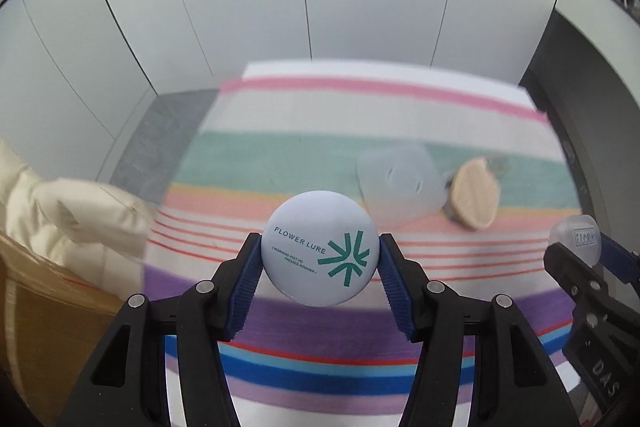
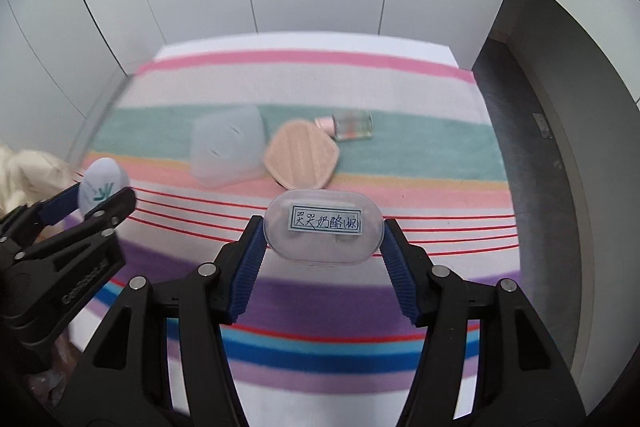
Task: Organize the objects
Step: 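Lift and carry the clear case and white compact with both tools over the cardboard box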
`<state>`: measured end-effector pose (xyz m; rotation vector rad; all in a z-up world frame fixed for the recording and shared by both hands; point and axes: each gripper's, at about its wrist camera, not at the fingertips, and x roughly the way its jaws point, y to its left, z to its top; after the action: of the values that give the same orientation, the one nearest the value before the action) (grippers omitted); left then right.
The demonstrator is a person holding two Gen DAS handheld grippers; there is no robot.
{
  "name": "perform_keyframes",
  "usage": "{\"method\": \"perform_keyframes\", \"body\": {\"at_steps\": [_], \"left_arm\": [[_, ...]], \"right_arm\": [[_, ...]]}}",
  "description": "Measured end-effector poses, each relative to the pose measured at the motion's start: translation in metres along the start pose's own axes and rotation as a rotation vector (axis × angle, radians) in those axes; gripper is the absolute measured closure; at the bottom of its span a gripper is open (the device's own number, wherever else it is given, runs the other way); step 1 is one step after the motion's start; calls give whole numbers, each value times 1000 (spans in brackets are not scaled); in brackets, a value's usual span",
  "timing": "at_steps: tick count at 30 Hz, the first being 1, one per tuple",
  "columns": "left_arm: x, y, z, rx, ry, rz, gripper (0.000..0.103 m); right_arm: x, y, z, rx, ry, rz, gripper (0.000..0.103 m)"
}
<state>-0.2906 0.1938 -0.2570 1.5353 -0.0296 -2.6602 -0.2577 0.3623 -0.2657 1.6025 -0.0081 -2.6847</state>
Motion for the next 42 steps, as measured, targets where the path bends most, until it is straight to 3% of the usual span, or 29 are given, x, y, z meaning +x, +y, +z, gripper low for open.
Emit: {"method": "perform_keyframes", "body": {"at_steps": [4, 8, 12, 20, 28, 42], "left_arm": [[-46, 8, 23, -5, -55, -2, 45], [-97, 18, 43, -12, -109, 11, 45], [-140, 25, 55, -27, -116, 5, 45], [-209, 42, 58, -61, -173, 13, 45], [-228, 50, 46, -60, -174, 4, 45], [-268, 49, -9, -23, -215, 7, 45]], "right_arm": [[-54, 12, 14, -53, -83, -35, 43], [-100, 21, 29, -66, -102, -42, 43], [-148, 28, 42, -86, -155, -33, 43], [-230, 34, 54, -89, -256, 19, 43], [-247, 34, 44, -83, -273, 35, 43], [-262, 10, 0, -43, -248, 25, 43]]}}
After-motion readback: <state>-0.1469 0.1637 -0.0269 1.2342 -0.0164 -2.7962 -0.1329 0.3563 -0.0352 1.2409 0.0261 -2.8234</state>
